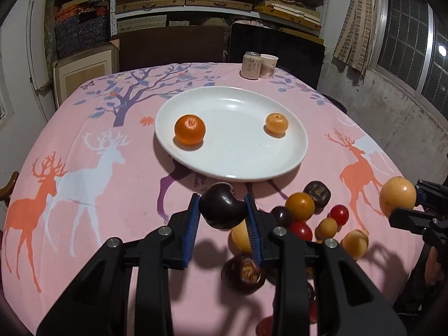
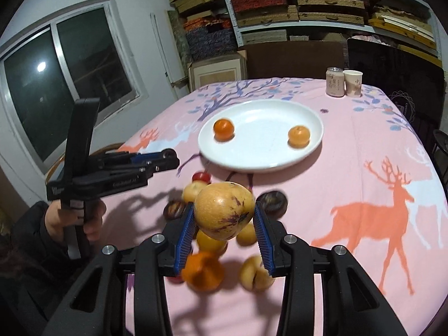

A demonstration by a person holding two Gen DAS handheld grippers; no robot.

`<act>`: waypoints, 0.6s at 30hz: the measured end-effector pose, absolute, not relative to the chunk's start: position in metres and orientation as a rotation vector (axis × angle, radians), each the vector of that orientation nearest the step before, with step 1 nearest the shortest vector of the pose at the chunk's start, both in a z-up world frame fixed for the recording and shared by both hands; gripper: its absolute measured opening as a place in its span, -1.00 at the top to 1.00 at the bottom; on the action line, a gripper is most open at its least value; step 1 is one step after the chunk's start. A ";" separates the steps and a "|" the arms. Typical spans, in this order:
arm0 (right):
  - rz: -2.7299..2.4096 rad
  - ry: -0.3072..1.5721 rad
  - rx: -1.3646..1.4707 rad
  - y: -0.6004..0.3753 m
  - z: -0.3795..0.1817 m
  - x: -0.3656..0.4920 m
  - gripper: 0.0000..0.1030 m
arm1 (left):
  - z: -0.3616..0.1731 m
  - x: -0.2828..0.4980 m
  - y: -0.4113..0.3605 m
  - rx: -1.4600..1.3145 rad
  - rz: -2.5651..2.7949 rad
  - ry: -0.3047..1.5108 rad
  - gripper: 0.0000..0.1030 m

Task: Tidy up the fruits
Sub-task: 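Place the plum on the plate with the left tool while the right tool places a pale yellow fruit there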

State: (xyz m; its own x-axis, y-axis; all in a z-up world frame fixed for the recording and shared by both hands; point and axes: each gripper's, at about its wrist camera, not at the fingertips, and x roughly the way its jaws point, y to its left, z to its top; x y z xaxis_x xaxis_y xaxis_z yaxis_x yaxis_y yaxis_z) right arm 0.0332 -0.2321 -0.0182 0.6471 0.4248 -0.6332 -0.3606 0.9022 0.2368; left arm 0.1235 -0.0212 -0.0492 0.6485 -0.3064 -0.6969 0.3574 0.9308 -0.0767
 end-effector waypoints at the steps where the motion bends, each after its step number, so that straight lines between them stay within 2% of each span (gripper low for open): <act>1: 0.437 0.736 0.093 -0.234 -0.015 0.040 0.19 | -0.047 0.131 -0.026 0.073 -0.378 0.779 0.40; 7: 0.386 0.735 0.099 -0.241 -0.010 0.092 0.19 | -0.045 0.175 -0.049 0.088 -0.387 0.798 0.40; 15: 0.344 0.798 0.091 -0.233 -0.031 0.145 0.19 | -0.076 0.227 -0.065 0.107 -0.359 0.877 0.38; 16: 0.340 0.804 0.086 -0.232 -0.033 0.150 0.19 | -0.080 0.231 -0.064 0.102 -0.354 0.890 0.34; 18: 0.334 0.818 0.067 -0.226 -0.039 0.161 0.19 | -0.081 0.233 -0.059 0.073 -0.352 0.894 0.06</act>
State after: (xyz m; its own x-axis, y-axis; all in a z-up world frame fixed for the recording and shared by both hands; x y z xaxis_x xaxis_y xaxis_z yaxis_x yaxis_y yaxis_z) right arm 0.1609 -0.2258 -0.0389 0.6342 0.3181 -0.7047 -0.2667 0.9455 0.1868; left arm 0.2325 -0.0592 -0.0807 0.5728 -0.2699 -0.7740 0.3307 0.9401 -0.0831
